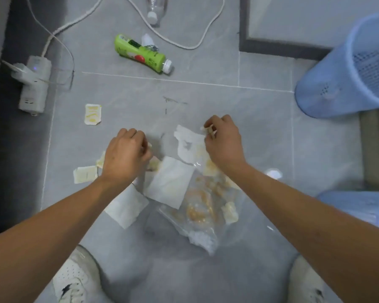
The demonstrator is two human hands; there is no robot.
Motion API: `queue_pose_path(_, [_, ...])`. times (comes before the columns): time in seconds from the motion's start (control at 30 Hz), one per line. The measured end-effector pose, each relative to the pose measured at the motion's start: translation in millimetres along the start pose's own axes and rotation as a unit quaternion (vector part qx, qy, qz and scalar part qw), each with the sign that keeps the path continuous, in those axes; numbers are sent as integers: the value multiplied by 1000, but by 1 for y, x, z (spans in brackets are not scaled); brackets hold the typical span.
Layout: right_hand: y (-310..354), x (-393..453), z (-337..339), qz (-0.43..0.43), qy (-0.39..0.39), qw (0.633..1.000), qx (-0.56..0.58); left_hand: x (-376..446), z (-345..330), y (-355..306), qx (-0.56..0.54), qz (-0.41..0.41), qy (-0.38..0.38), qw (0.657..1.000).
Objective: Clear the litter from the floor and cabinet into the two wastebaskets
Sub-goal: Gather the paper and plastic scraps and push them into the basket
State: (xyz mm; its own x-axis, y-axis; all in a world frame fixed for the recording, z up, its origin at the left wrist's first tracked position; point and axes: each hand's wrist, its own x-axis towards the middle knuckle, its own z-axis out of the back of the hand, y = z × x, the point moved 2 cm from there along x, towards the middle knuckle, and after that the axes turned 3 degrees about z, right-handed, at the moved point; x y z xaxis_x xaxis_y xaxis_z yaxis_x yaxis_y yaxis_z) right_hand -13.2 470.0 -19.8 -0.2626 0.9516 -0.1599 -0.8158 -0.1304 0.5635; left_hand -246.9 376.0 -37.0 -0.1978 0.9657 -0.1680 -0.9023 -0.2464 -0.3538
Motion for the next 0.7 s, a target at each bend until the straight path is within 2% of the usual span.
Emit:
queue_pose_path(0.13, [-14, -80, 90, -92, -52, 993, 49, -36, 40, -134, -56, -55, 36, 996])
queue_pose_path(0.27, [-56, -159, 183, -134, -91, 984, 72, -68, 60, -285, -137, -113, 64, 982])
queue_pose_path(0.4, [-135, -222, 266, -196, -148, 969, 39, -95, 39, -413, -176, -194, 74, 962])
queue_pose_path(0.47, [-177, -250, 301, -227, -182, 956, 29, -111, 17, -469, -160, -236, 91, 954])
queue_pose_path(0.6, [-246, -283, 339, -273, -198, 941, 34, -126, -32, -544, -138, -292, 98, 941])
queue_pose_path(0.7, [-276, -289, 343, -308, -142, 940, 31, -132, -53, -558, -93, -286, 178, 937])
